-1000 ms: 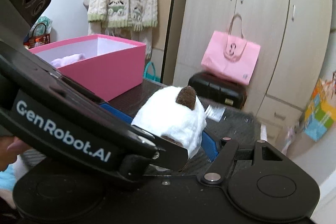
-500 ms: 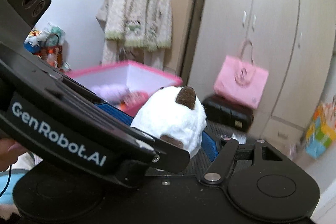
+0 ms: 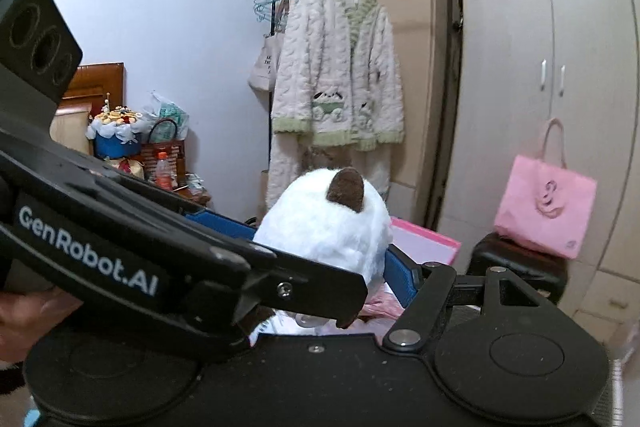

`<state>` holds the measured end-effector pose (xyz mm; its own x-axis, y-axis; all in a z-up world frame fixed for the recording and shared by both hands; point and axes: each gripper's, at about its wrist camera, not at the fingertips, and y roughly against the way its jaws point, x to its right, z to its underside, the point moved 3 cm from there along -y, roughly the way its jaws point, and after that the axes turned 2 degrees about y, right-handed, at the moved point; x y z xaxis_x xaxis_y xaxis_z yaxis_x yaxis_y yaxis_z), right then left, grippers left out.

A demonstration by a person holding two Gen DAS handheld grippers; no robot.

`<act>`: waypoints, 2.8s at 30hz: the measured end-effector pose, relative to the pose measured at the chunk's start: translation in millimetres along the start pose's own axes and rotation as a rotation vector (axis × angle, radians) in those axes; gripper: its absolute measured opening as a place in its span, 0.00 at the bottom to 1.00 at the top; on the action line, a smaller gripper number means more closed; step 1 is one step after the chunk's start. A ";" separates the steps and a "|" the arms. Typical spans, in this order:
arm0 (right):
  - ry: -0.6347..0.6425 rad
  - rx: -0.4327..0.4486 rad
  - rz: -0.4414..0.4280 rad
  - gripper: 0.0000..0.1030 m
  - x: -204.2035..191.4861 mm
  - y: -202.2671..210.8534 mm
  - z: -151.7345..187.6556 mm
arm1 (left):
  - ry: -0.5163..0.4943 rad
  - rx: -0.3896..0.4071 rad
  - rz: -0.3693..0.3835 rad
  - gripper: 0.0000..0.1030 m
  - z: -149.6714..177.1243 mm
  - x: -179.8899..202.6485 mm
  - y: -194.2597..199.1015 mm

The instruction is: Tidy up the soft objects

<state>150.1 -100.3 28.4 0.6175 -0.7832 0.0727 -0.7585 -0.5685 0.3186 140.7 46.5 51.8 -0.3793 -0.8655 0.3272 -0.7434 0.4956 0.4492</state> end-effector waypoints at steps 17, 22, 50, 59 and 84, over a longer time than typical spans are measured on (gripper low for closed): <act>0.048 -0.181 0.036 0.73 5.1 -74.7 30.0 | 0.123 -0.102 -0.082 0.72 15.4 -70.1 -54.4; -0.007 -0.175 0.048 0.73 16.5 -58.6 33.7 | 0.106 -0.050 -0.120 0.73 18.7 -69.7 -34.6; -0.018 -0.347 0.495 0.99 42.1 37.3 57.8 | -0.128 -0.112 -0.408 0.97 34.5 -18.8 4.8; -0.085 -0.297 0.537 0.99 26.0 87.6 55.5 | -0.175 0.054 -0.375 1.00 56.2 20.7 59.5; -0.218 -0.140 0.743 0.99 -5.8 153.3 73.1 | -0.172 0.094 -0.472 1.00 100.7 41.9 55.0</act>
<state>15.0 -201.3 7.8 -0.1068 -0.9856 0.1308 -0.9144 0.1490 0.3764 28.5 30.2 6.6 -0.0694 -0.9968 -0.0386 -0.8989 0.0457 0.4357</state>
